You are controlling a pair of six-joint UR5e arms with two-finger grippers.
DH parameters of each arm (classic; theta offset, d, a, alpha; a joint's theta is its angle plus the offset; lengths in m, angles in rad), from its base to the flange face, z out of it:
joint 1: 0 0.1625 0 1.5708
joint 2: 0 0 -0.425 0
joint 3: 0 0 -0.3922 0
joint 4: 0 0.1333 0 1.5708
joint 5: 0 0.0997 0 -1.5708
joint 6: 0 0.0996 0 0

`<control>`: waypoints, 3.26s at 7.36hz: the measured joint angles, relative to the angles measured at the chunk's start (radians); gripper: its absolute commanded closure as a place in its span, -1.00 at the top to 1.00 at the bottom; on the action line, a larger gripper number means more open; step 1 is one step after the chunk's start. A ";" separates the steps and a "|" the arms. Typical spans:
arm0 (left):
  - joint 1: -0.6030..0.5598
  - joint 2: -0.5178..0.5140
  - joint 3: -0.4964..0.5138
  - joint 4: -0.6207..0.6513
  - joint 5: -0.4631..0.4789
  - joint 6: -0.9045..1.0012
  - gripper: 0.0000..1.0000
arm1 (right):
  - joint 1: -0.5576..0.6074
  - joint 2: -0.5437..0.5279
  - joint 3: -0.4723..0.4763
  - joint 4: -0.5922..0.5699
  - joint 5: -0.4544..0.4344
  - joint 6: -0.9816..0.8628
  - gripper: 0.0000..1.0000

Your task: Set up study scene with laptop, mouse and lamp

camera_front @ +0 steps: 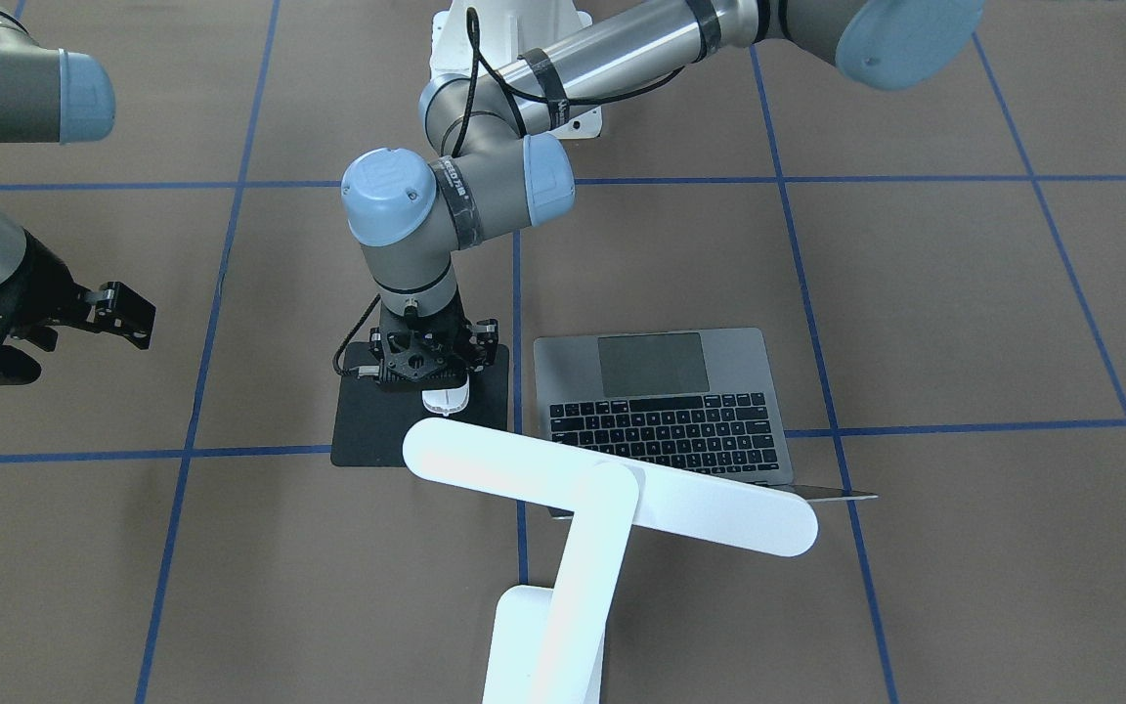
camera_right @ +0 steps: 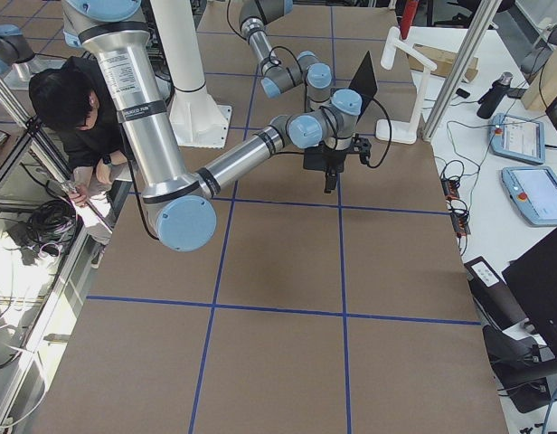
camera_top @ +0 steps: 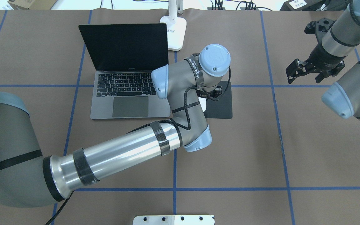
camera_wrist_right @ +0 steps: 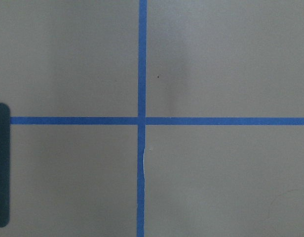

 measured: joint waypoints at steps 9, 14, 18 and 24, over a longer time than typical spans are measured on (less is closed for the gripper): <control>-0.065 0.180 -0.338 0.097 -0.107 0.004 0.98 | 0.073 -0.046 0.004 -0.002 0.013 -0.151 1.00; -0.240 1.003 -1.111 0.133 -0.227 0.342 0.99 | 0.320 -0.266 0.002 -0.003 0.093 -0.516 1.00; -0.839 1.293 -1.045 0.131 -0.522 0.902 0.99 | 0.385 -0.328 -0.027 0.006 0.118 -0.566 1.00; -1.117 1.306 -0.744 0.108 -0.590 1.240 0.99 | 0.432 -0.337 -0.046 0.024 0.121 -0.557 1.00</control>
